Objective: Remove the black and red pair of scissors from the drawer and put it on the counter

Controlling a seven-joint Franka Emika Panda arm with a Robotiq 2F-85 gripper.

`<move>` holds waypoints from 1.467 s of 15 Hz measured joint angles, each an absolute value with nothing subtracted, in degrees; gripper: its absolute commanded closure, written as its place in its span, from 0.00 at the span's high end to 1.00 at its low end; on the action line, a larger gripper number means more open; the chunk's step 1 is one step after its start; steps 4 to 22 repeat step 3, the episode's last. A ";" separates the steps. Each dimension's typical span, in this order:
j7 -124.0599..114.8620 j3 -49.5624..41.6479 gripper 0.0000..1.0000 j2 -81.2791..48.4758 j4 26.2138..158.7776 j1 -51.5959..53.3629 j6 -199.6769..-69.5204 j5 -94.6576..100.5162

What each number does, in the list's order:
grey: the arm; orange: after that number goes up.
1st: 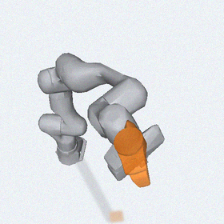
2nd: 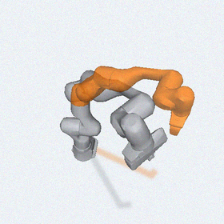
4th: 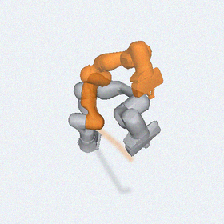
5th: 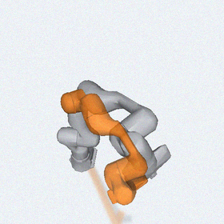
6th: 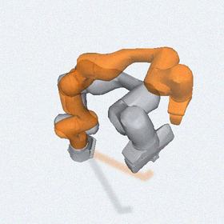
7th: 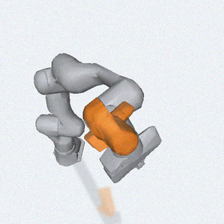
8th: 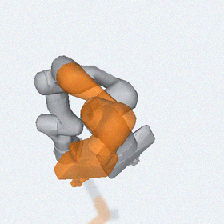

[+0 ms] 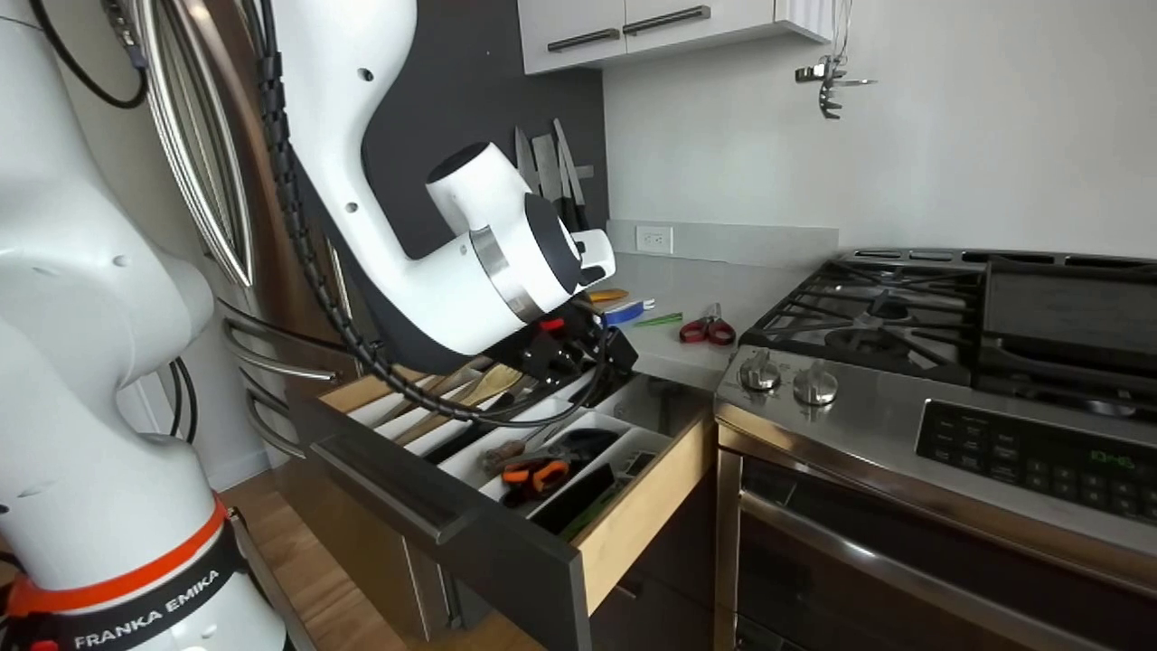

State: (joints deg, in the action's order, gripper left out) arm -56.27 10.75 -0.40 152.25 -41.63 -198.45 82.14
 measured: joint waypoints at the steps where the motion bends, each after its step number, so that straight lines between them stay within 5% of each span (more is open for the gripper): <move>1: -58.42 10.01 1.00 -0.06 152.25 -42.22 -199.80 85.68; 22: -60.59 9.00 1.00 0.15 152.25 -43.15 -201.63 89.49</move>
